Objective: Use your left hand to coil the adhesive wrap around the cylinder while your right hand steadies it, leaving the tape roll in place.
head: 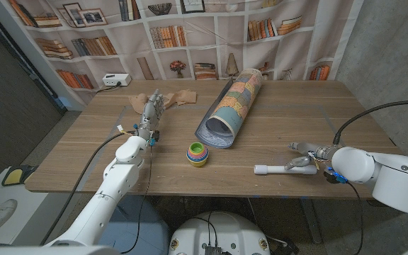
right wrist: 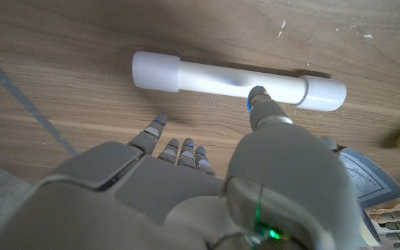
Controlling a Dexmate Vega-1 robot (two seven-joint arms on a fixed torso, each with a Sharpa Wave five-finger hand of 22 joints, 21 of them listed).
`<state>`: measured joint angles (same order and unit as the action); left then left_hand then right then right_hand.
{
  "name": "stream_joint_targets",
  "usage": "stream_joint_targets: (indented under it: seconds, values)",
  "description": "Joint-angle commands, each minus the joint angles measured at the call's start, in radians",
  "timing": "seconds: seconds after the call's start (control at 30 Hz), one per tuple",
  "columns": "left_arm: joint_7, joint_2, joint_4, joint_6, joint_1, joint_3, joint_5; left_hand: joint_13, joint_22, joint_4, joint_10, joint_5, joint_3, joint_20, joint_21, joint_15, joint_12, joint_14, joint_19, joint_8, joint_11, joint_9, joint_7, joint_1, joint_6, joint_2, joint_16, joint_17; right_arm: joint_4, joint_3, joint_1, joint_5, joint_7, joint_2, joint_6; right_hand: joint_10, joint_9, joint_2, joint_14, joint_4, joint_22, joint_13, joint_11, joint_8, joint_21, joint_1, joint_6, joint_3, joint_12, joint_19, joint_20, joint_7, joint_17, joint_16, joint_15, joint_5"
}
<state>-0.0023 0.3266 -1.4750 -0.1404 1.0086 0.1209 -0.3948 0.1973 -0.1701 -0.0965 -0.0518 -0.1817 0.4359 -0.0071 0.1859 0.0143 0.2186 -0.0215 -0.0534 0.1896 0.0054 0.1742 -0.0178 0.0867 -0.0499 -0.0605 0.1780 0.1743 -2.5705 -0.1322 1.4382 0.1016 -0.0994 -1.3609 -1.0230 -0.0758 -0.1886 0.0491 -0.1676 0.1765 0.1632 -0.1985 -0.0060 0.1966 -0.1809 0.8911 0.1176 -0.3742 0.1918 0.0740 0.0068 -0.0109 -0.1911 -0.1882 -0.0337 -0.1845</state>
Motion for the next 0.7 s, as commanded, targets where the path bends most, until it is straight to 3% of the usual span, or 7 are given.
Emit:
stream_joint_targets:
  seconds: [0.03,0.3,0.6,0.7]
  values:
    - [-0.003,-0.003,0.0,0.002,-0.004,0.007,0.0,0.004,-0.005,-0.005,-0.011,0.0,0.0,0.003,0.008,0.007,0.003,-0.004,0.004,-0.001,-0.003,0.006,0.002,0.0,-0.011,-0.006,0.007,0.005,-0.024,-0.041,-0.043,0.004,-0.015,-0.028,-0.054,-0.012,-0.001,0.0,-0.025,-0.001,0.002,0.0,-0.003,0.009,0.002,0.015,-0.005,-0.01,0.005,0.003,-0.011,0.0,0.0,0.002,-0.01,0.0]
    - [-0.001,-0.004,-0.002,0.003,-0.004,0.009,0.003,0.004,-0.005,-0.005,-0.011,0.0,0.0,0.003,0.008,0.007,0.003,-0.004,0.004,0.0,-0.002,0.006,0.003,-0.001,-0.012,-0.006,0.007,0.005,-0.028,-0.071,-0.072,0.004,-0.019,-0.035,-0.071,-0.008,-0.002,0.019,-0.025,0.001,0.001,-0.001,-0.004,0.012,0.0,0.046,-0.016,-0.029,0.008,0.004,-0.021,-0.001,0.0,-0.002,-0.014,-0.007]
    - [0.001,-0.002,-0.004,0.009,-0.004,0.009,0.005,0.004,-0.005,-0.005,-0.012,0.0,0.001,0.003,0.007,0.007,0.003,-0.004,0.004,-0.001,0.001,0.006,0.002,-0.001,-0.012,-0.007,0.007,0.005,-0.031,-0.18,-0.169,-0.033,-0.051,-0.032,-0.119,-0.005,-0.003,0.033,-0.025,0.005,0.0,-0.001,0.016,0.022,-0.001,0.091,-0.05,-0.051,0.01,0.005,-0.026,-0.005,0.0,-0.004,-0.01,-0.018]
    - [0.002,-0.003,-0.001,0.008,-0.006,0.01,0.005,0.004,-0.005,-0.005,-0.013,0.0,0.001,0.003,0.007,0.007,0.003,-0.004,0.004,-0.001,0.001,0.006,0.002,-0.001,-0.012,-0.007,0.006,0.005,-0.035,-0.222,-0.207,-0.052,-0.069,-0.029,-0.142,0.0,-0.004,0.033,-0.025,0.005,0.0,-0.001,0.012,0.025,-0.001,0.099,-0.061,-0.054,0.013,0.005,-0.025,-0.003,0.001,-0.005,-0.009,-0.019]
